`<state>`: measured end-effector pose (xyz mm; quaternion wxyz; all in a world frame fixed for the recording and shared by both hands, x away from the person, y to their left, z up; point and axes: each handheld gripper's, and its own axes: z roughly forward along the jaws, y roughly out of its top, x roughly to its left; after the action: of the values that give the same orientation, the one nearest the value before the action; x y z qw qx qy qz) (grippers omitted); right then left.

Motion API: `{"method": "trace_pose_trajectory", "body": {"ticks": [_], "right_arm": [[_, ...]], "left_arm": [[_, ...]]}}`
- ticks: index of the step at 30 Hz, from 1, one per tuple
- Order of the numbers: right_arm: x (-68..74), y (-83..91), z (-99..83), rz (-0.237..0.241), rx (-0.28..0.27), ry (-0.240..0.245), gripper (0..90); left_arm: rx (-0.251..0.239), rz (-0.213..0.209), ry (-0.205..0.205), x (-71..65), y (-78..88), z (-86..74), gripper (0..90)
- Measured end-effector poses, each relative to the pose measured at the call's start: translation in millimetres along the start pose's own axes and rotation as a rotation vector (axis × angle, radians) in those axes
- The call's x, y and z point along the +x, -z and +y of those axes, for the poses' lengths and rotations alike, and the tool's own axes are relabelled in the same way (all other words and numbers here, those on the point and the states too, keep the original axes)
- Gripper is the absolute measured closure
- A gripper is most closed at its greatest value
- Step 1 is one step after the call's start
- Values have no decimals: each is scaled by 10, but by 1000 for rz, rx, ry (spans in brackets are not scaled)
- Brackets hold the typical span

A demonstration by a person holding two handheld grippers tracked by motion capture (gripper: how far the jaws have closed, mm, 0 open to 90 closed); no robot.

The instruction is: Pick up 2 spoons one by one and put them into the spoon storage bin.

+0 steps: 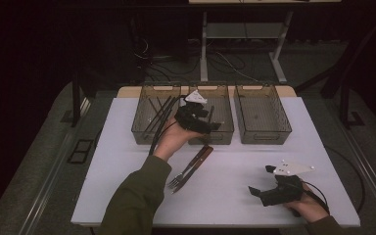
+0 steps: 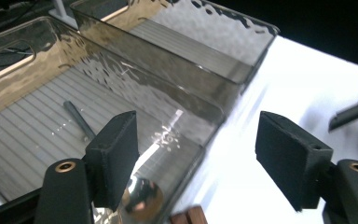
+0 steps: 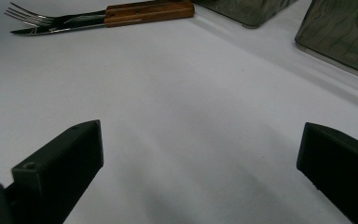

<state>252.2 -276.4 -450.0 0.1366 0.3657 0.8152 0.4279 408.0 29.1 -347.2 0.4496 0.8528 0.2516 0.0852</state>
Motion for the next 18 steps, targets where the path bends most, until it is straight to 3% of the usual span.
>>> {"method": "trace_pose_trajectory", "body": {"ticks": [10,18], "right_arm": [[-3,-10,-6,-5,3,0,1],[4,-26,-8,-8,9,1,1]], "left_arm": [[10,4,-19,-114,233,-260,249],[-7,6,24,-123,343,-497,250]]}}
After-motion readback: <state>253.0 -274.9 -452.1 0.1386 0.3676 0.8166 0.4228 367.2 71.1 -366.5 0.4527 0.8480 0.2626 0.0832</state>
